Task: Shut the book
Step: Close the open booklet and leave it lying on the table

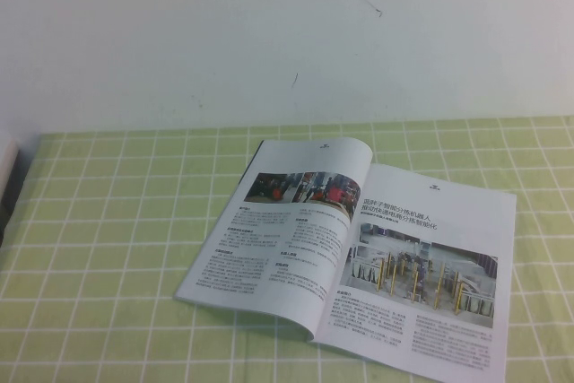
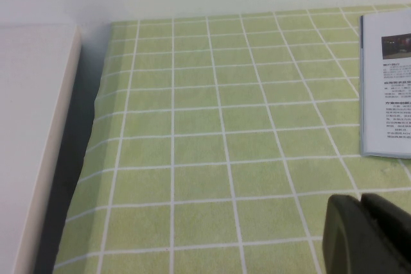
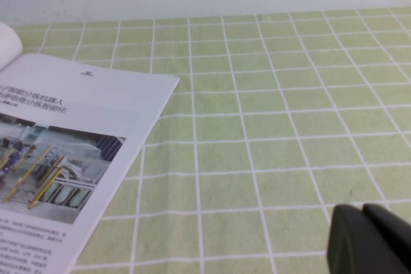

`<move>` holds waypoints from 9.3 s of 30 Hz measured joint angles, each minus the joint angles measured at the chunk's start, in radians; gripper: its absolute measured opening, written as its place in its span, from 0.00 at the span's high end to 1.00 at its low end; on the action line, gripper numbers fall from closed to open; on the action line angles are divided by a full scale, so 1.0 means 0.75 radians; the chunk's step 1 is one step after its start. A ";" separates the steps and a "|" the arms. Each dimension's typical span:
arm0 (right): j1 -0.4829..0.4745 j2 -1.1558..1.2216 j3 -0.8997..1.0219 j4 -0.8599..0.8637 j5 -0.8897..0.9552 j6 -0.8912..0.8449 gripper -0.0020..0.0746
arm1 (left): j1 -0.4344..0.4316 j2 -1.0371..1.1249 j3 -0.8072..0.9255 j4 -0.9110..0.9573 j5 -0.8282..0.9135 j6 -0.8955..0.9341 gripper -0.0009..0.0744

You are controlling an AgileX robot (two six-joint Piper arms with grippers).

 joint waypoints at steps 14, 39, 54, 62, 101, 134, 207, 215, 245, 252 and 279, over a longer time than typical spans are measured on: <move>0.000 0.000 0.000 0.000 0.000 0.002 0.98 | 0.000 0.000 0.000 0.000 0.000 0.000 0.99; 0.000 0.000 0.000 0.000 0.000 0.002 0.98 | 0.000 0.000 0.000 0.000 0.000 0.000 0.99; 0.000 0.000 0.000 0.000 0.000 0.005 0.98 | 0.000 0.000 0.000 -0.014 0.000 0.000 0.99; 0.000 0.000 0.000 0.000 0.000 0.005 0.98 | 0.000 0.000 0.000 -0.065 0.000 0.000 0.99; 0.000 0.000 0.012 -0.200 -0.480 -0.017 0.98 | 0.000 0.000 0.008 -0.065 -0.504 0.000 0.99; 0.000 0.166 -0.627 -0.014 -0.171 -0.059 0.98 | 0.000 0.000 0.008 -0.183 -0.919 -0.237 0.99; 0.279 2.308 -0.813 1.801 -0.092 -2.168 0.98 | -0.291 2.684 -1.695 -0.352 0.068 0.399 0.99; 0.279 2.308 -0.813 1.801 -0.092 -2.168 0.98 | -0.482 2.697 -1.698 -0.675 0.080 0.455 0.99; 0.279 2.310 -0.813 1.801 -0.097 -2.192 0.98 | -0.502 2.557 -1.894 -0.123 0.200 0.152 0.99; 0.279 2.310 -0.813 1.801 -0.097 -2.192 0.98 | -0.444 2.685 -1.894 -0.070 0.254 0.066 0.99; 0.283 2.289 -0.813 1.776 -0.110 -2.238 0.98 | -0.726 2.498 -1.897 -1.596 0.557 1.533 0.99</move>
